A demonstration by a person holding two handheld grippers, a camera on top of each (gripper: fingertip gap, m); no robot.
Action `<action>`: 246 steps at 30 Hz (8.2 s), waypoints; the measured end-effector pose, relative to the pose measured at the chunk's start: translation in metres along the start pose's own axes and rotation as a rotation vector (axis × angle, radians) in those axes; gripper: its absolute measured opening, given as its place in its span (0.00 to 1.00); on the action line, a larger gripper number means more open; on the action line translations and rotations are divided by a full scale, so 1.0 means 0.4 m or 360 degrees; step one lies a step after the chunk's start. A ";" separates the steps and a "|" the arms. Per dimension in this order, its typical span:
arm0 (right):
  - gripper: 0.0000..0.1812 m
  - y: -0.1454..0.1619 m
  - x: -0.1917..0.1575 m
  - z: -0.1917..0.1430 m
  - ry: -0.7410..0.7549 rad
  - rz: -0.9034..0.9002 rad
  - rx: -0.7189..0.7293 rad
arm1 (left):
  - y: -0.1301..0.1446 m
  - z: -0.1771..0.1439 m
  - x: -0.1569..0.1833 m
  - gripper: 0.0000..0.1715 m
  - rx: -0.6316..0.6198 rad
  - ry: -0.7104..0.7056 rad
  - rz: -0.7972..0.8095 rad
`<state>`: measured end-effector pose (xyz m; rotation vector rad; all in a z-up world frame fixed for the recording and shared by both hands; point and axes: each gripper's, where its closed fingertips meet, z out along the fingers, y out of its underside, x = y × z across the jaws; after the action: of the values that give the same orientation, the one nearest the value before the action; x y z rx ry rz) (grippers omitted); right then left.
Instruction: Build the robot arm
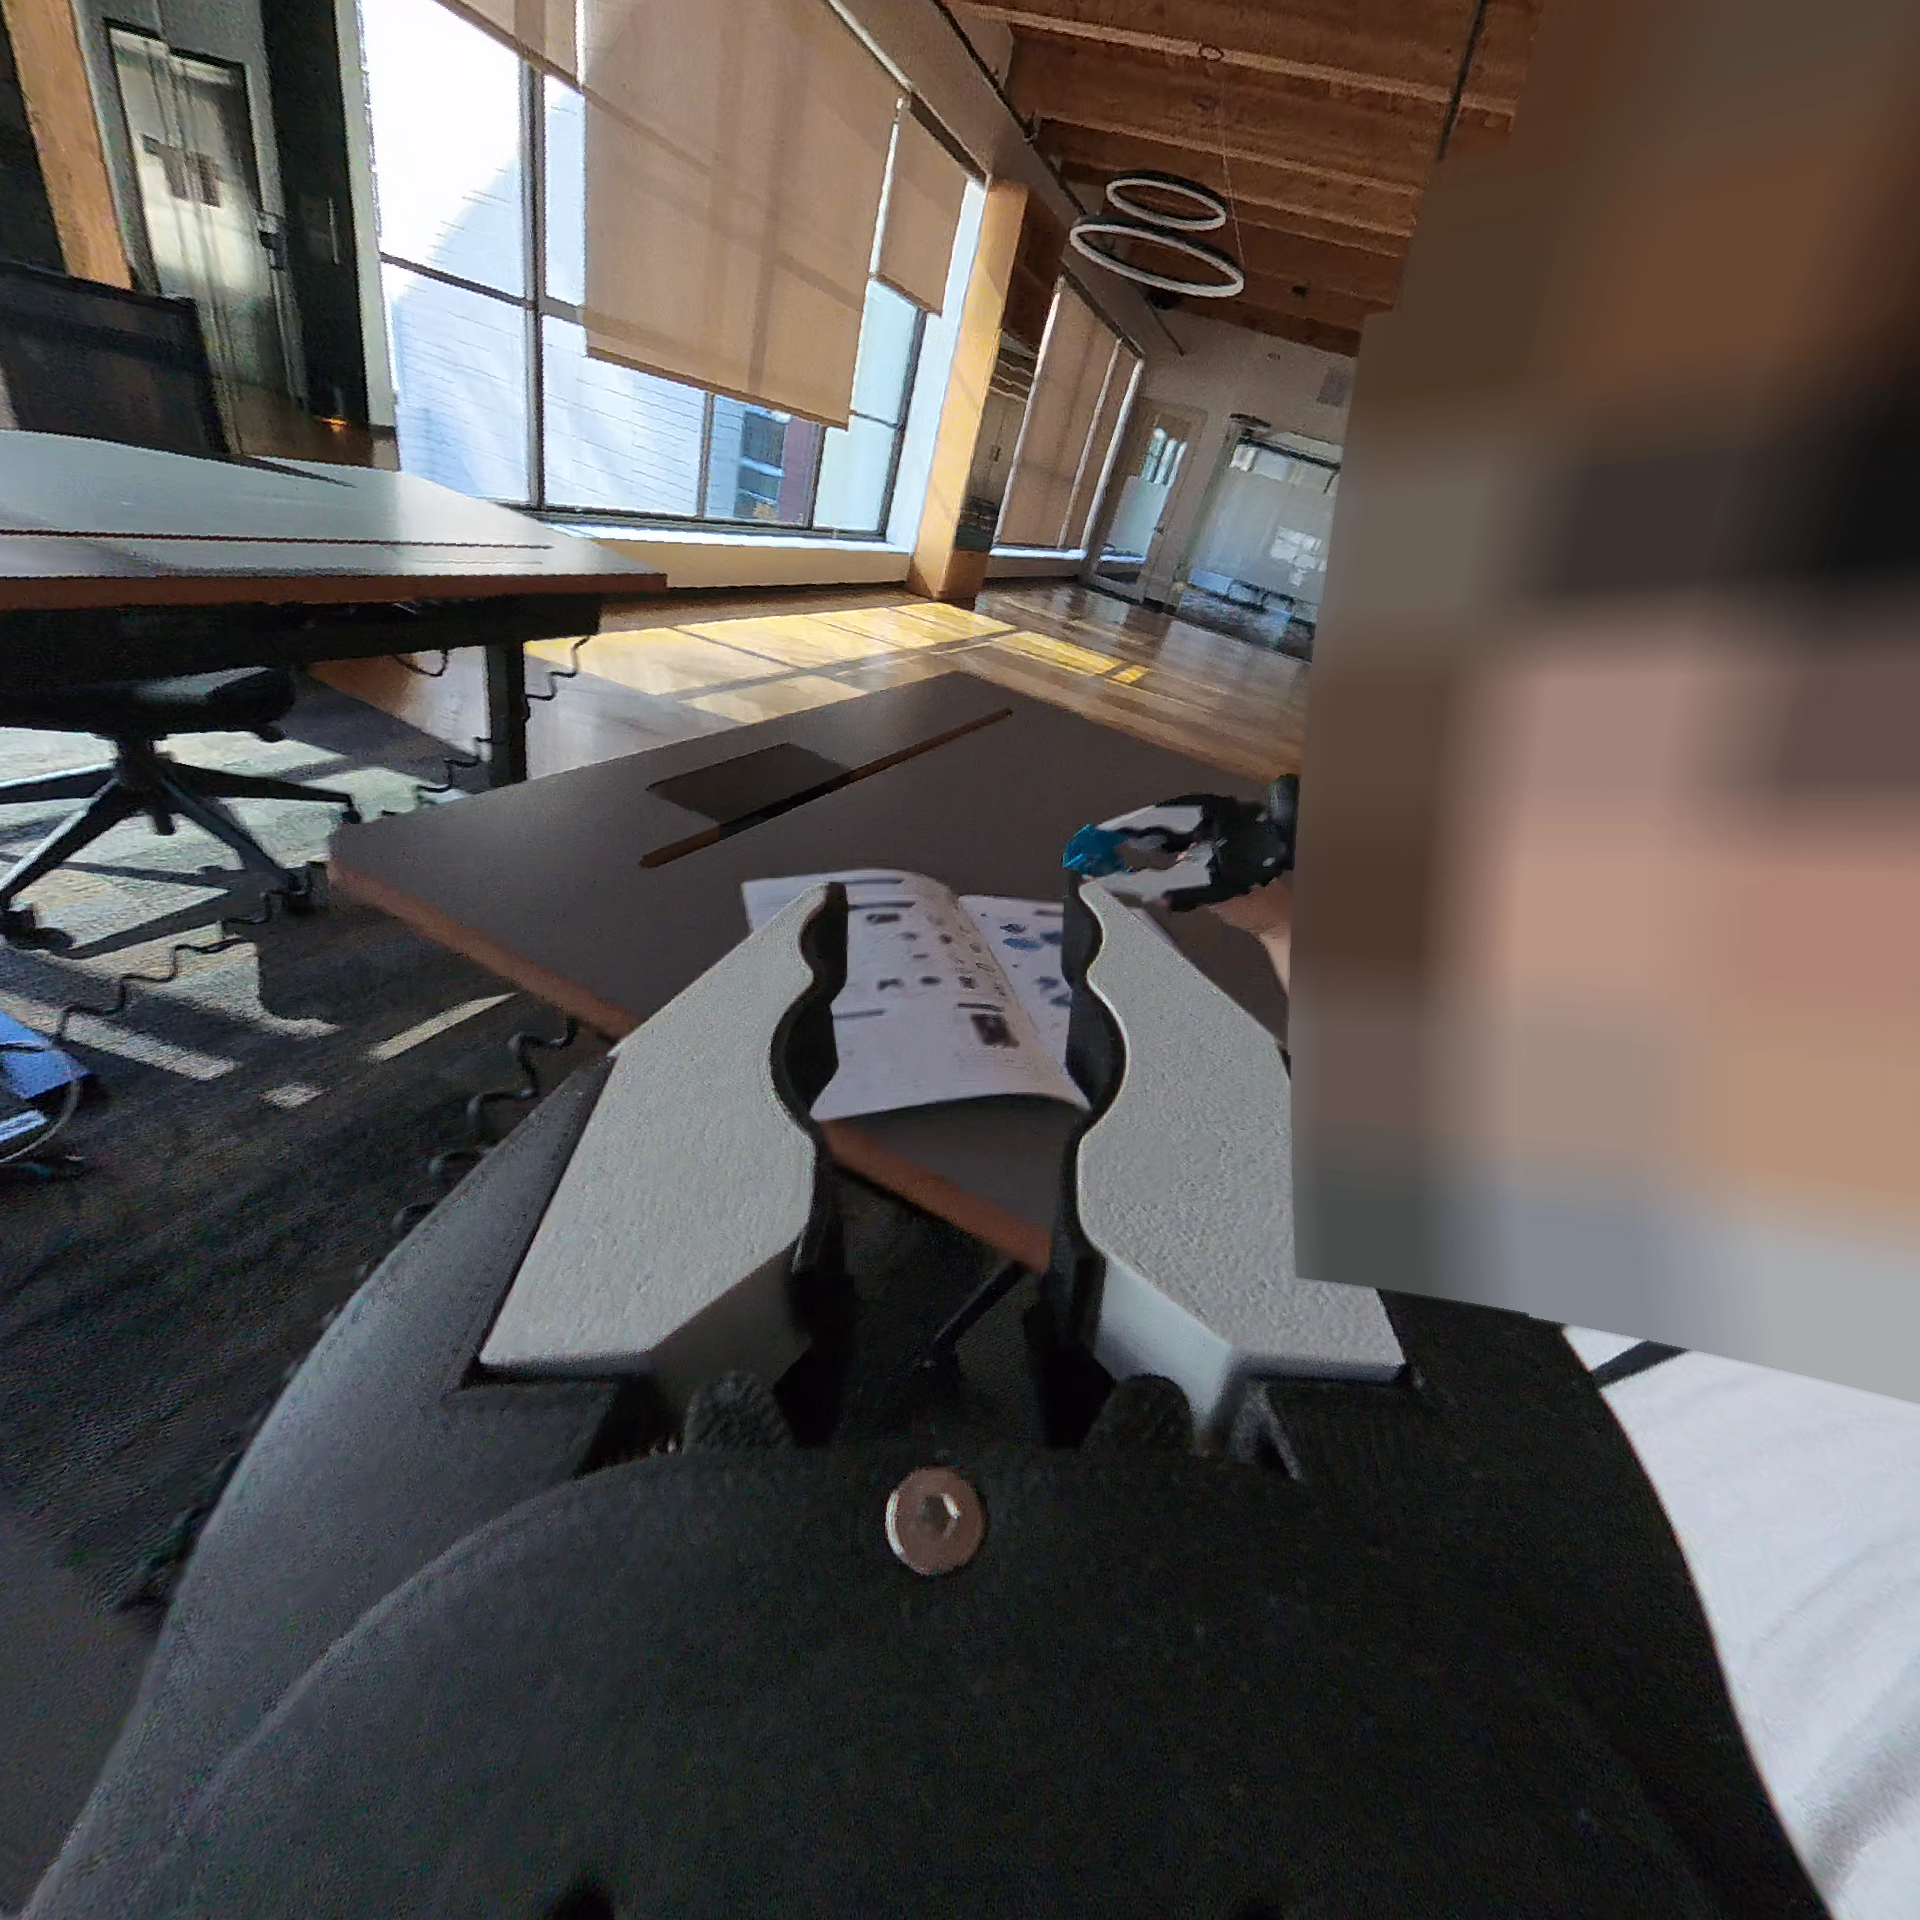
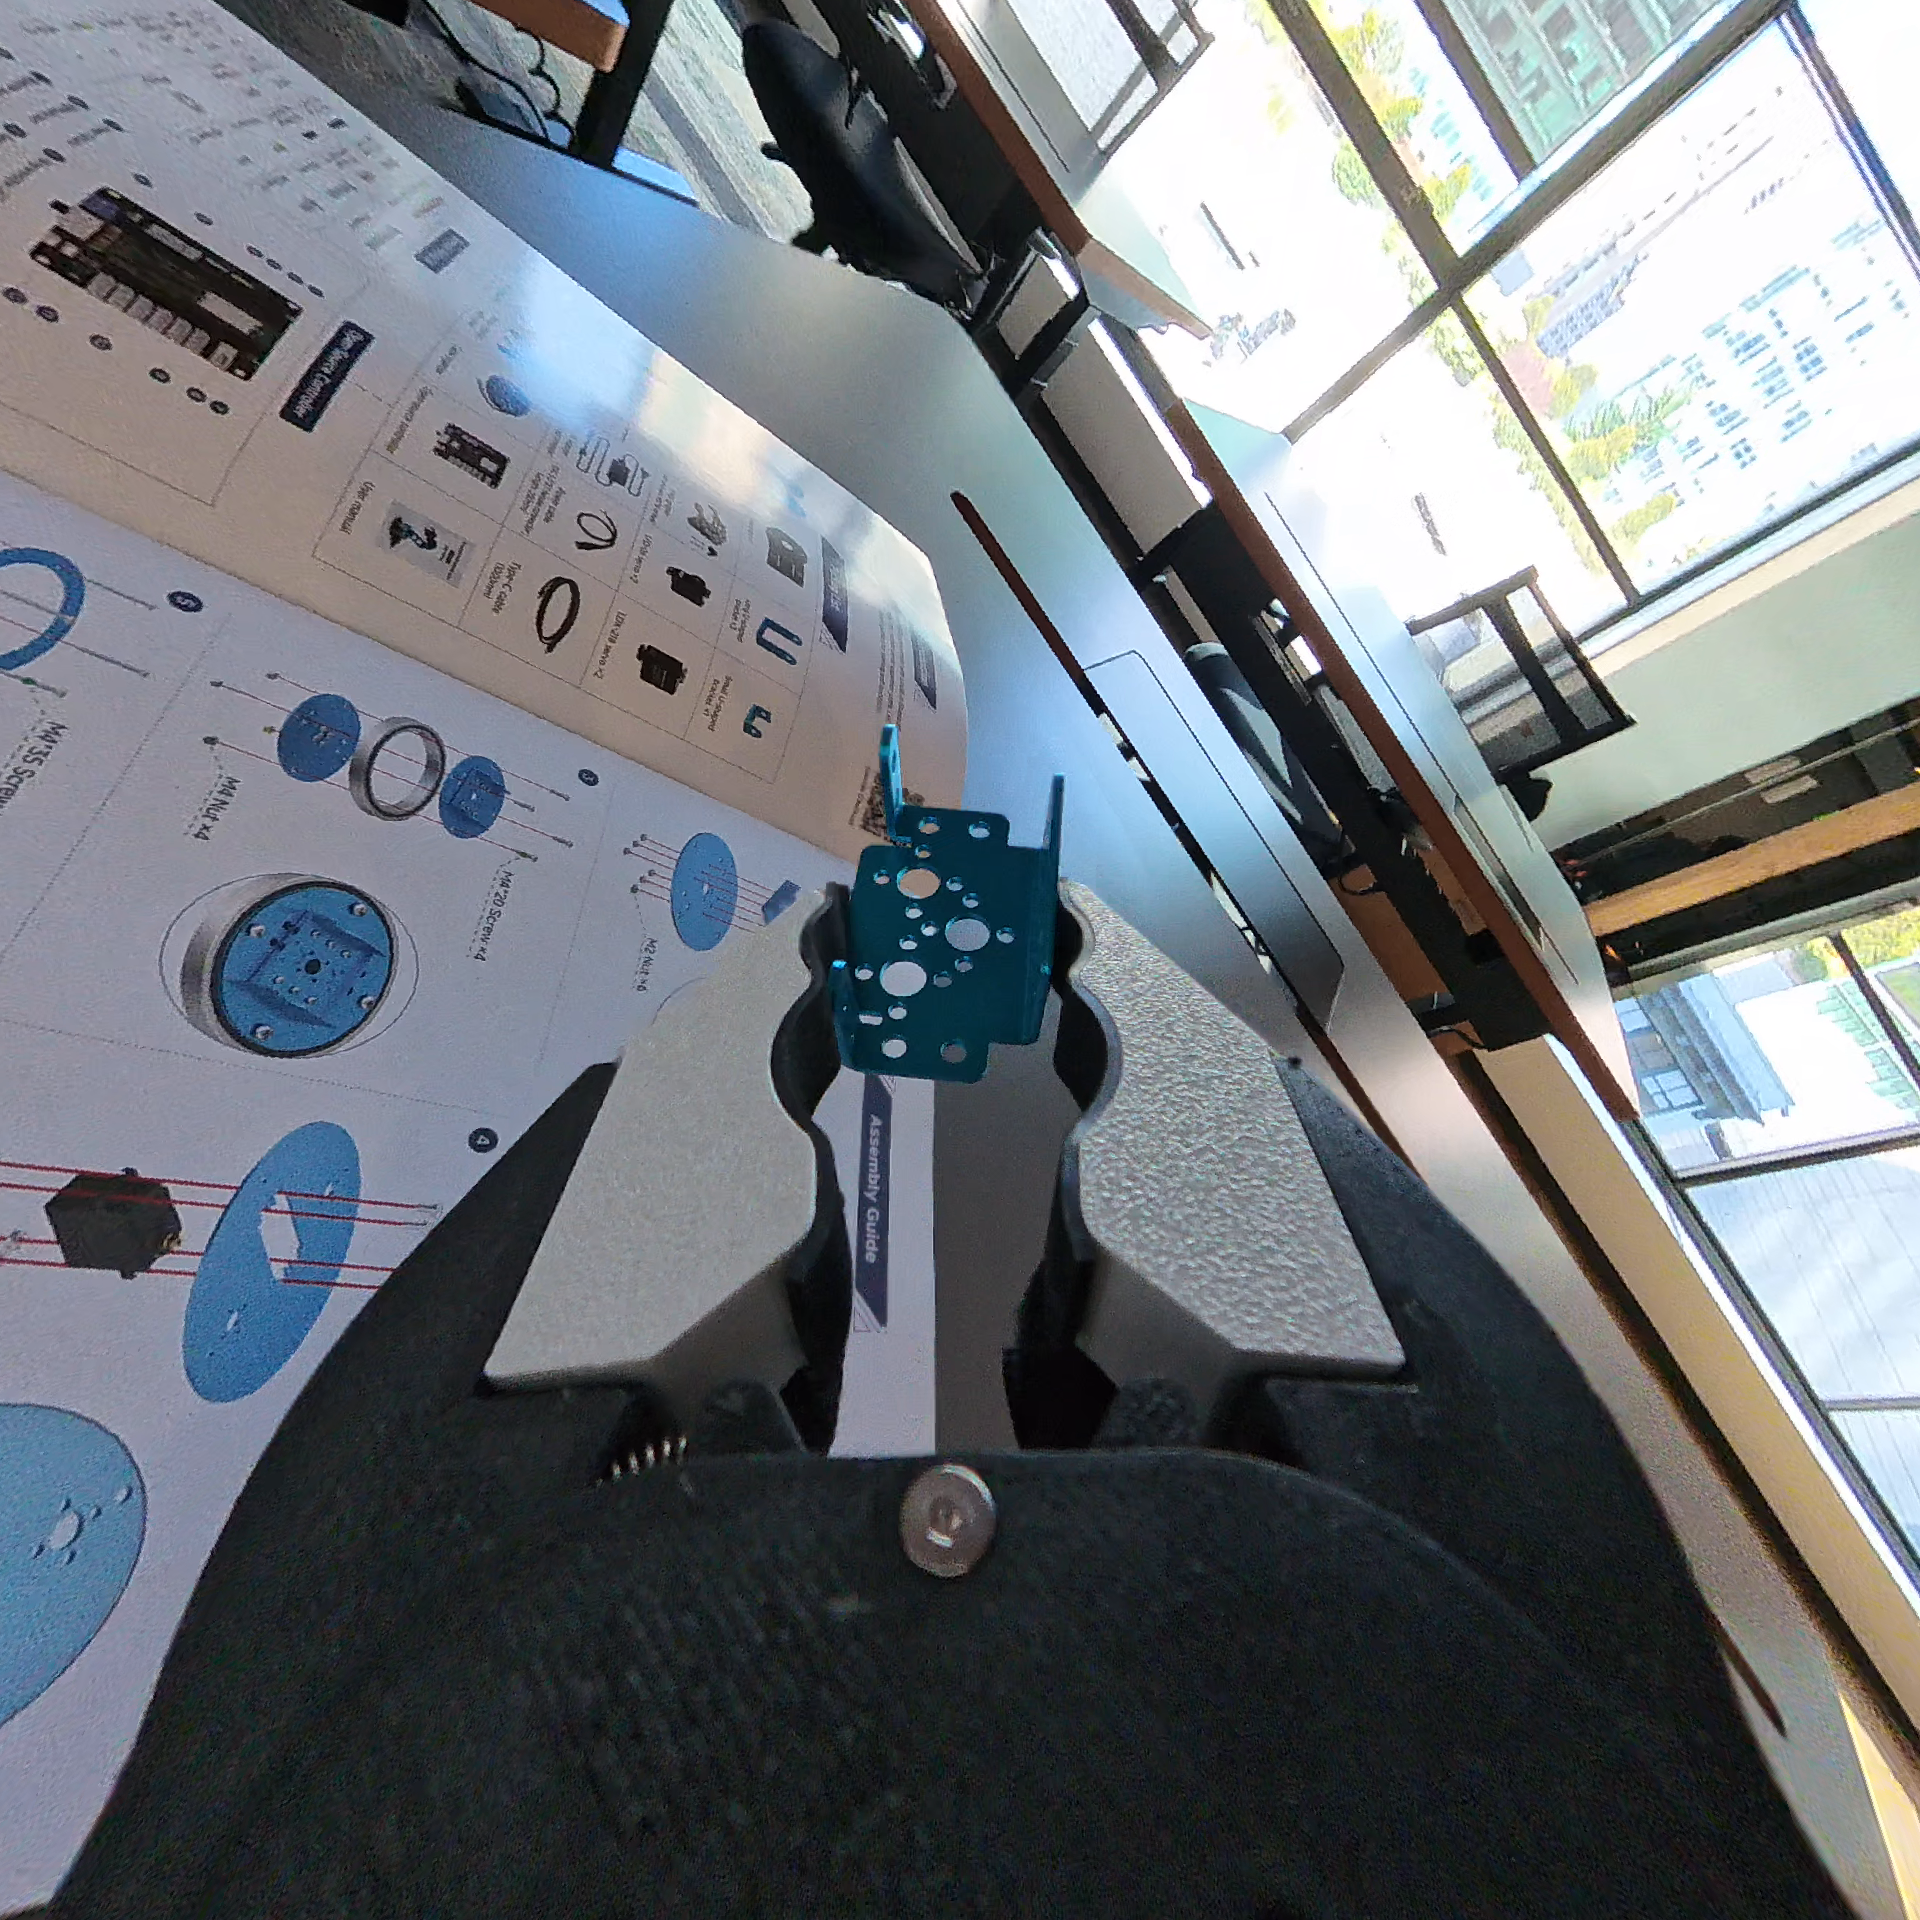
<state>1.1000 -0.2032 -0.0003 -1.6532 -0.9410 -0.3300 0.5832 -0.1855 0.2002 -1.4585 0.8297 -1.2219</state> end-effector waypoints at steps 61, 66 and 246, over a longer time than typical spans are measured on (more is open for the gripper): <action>0.21 -2.725 -2.812 1.203 -0.1600 0.0125 0.0071 | 0.233 -2.939 -0.513 0.33 0.0266 -0.1526 0.0053; 0.21 -2.712 -2.824 1.213 -0.1670 0.0144 -0.0010 | 0.233 -2.933 -0.513 0.33 0.0290 -0.1481 0.0078; 0.00 -2.634 -2.042 1.196 -0.1725 -0.0991 -0.0051 | 0.238 -1.998 -0.839 0.39 -0.0401 0.0577 -0.1127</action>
<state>-0.3087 -0.0637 0.0417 -1.4871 -2.2752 0.1989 -0.2610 -0.1089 -0.0046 -1.8457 0.7395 -2.0126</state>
